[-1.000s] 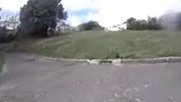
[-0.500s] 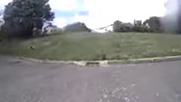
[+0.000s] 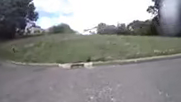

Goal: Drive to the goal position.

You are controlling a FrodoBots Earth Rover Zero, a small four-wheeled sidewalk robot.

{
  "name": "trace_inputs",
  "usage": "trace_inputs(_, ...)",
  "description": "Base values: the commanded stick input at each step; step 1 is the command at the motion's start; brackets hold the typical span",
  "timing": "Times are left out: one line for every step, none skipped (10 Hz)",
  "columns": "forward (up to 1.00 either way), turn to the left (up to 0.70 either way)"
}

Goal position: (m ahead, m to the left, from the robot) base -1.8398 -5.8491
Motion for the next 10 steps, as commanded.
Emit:
trace_inputs(0.00, -0.70)
trace_inputs(0.00, -0.70)
trace_inputs(0.00, -0.70)
trace_inputs(0.00, -0.70)
trace_inputs(0.00, -0.70)
trace_inputs(0.00, -0.70)
trace_inputs(0.07, -0.48)
trace_inputs(0.11, -0.19)
trace_inputs(0.34, -0.36)
trace_inputs(0.67, -0.34)
